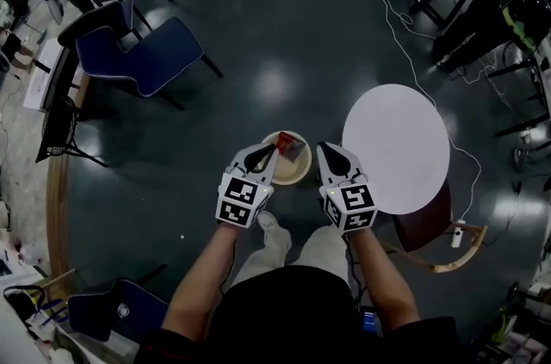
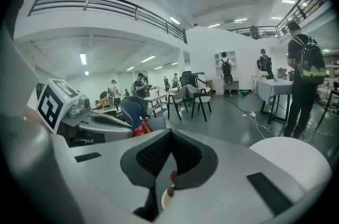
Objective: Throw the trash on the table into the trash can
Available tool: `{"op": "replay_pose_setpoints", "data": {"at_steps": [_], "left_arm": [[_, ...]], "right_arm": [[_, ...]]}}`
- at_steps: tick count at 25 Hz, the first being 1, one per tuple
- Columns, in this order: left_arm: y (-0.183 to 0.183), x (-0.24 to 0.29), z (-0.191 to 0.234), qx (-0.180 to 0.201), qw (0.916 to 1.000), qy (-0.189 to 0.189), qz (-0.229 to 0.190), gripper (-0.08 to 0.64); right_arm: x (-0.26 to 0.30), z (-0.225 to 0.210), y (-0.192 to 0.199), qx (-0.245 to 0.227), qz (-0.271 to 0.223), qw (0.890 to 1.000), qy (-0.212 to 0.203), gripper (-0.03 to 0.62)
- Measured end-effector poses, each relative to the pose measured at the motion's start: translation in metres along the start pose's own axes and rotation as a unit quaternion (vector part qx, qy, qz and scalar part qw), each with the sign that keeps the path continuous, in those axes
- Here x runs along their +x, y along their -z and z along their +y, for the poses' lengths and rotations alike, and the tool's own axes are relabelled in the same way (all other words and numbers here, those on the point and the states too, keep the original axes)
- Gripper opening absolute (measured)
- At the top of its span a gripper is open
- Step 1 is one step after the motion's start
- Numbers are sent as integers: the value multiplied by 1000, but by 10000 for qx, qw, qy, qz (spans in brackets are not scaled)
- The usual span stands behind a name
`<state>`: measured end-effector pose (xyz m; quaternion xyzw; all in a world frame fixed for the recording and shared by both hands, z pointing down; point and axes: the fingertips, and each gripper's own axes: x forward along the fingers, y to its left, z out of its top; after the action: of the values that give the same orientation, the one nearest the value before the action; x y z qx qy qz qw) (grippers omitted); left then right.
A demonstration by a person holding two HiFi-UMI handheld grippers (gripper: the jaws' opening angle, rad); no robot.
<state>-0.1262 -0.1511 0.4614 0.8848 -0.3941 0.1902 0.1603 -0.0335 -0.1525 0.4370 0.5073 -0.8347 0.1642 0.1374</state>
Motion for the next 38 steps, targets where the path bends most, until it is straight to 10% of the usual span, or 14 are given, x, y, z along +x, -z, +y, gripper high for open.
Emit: {"op": "replay_pose_setpoints", "data": {"at_steps": [38], "left_arm": [[220,171,13,-498,9898,182,1319,28]], "right_arm": [[103,-81,228,1165,924,9887,211,17]]}}
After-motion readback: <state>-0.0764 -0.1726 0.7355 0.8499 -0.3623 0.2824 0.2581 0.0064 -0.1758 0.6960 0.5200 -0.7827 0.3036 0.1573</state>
